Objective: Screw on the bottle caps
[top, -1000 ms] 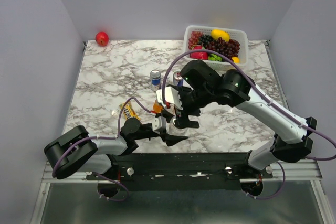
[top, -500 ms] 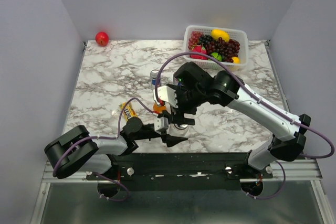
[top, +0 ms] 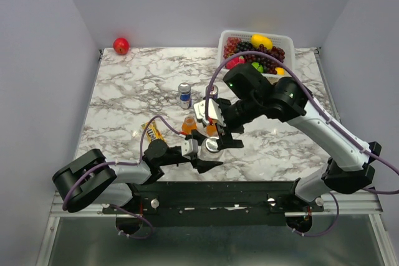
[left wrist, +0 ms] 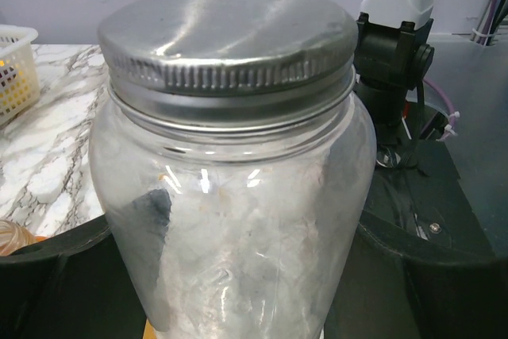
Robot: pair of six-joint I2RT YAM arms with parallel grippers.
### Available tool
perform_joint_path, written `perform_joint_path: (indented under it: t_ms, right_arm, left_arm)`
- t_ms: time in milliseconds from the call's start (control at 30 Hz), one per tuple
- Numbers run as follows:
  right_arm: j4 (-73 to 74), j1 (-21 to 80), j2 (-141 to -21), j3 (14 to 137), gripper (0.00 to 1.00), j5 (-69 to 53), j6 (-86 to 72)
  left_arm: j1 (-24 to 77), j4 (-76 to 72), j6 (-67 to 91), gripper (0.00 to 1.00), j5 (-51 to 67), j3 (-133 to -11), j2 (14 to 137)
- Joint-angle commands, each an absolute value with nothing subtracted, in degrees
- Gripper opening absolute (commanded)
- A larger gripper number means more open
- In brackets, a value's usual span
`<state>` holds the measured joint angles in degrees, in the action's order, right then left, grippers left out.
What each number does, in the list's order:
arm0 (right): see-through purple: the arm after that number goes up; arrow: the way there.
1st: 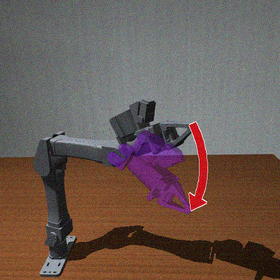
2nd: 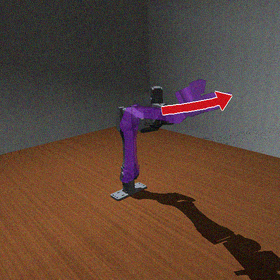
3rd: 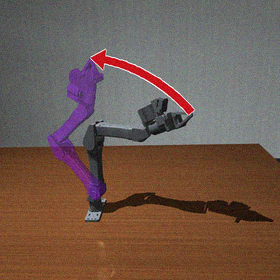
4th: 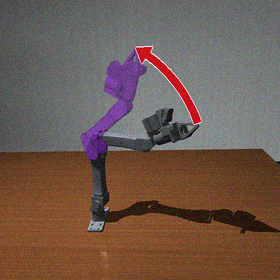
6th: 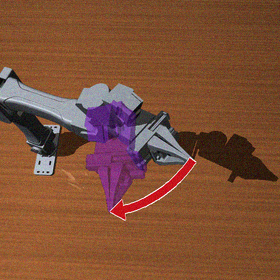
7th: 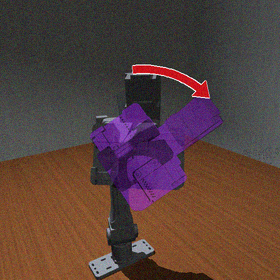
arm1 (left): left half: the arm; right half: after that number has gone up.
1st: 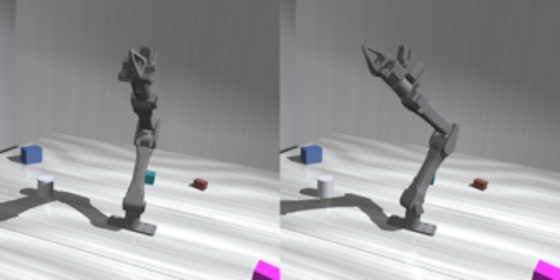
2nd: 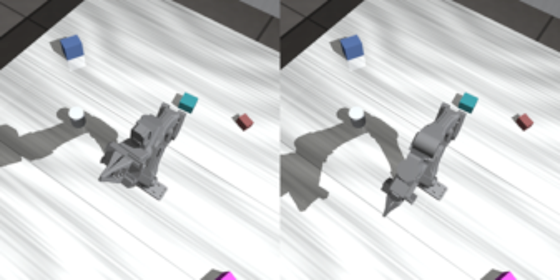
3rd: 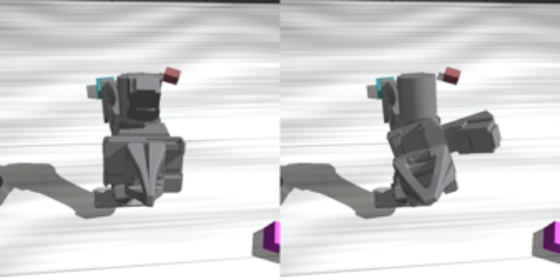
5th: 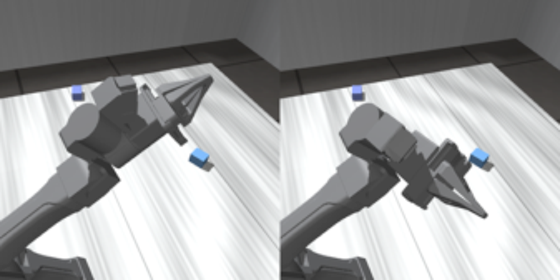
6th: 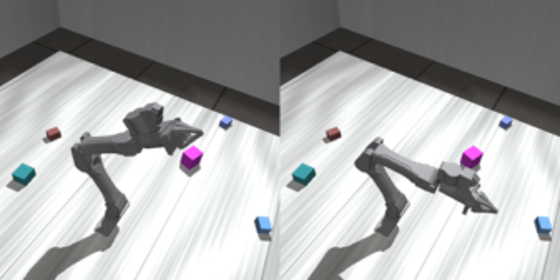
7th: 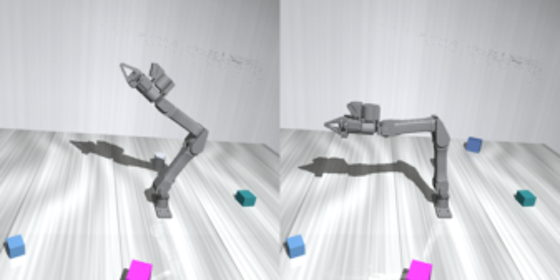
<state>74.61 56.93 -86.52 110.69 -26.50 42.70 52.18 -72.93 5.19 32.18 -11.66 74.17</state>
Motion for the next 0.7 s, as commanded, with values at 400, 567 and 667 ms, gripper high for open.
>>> perform_joint_path:
  t_ms: [400,567,667]
  right_arm:
    - [79.28,58.88,-91.67,109.08,1.00,-30.85,46.67]
    - [79.02,59.41,-90.97,107.58,1.00,-29.36,46.50]
    - [79.19,59.68,-90.53,106.61,0.99,-28.48,46.32]
  left_arm:
    - [50.98,-74.97,3.87,0.00,33.05,-12.92,73.74]
    - [50.54,-74.88,4.13,0.00,32.61,-13.18,73.83]
    - [50.45,-74.97,4.31,0.00,32.43,-13.18,73.92]
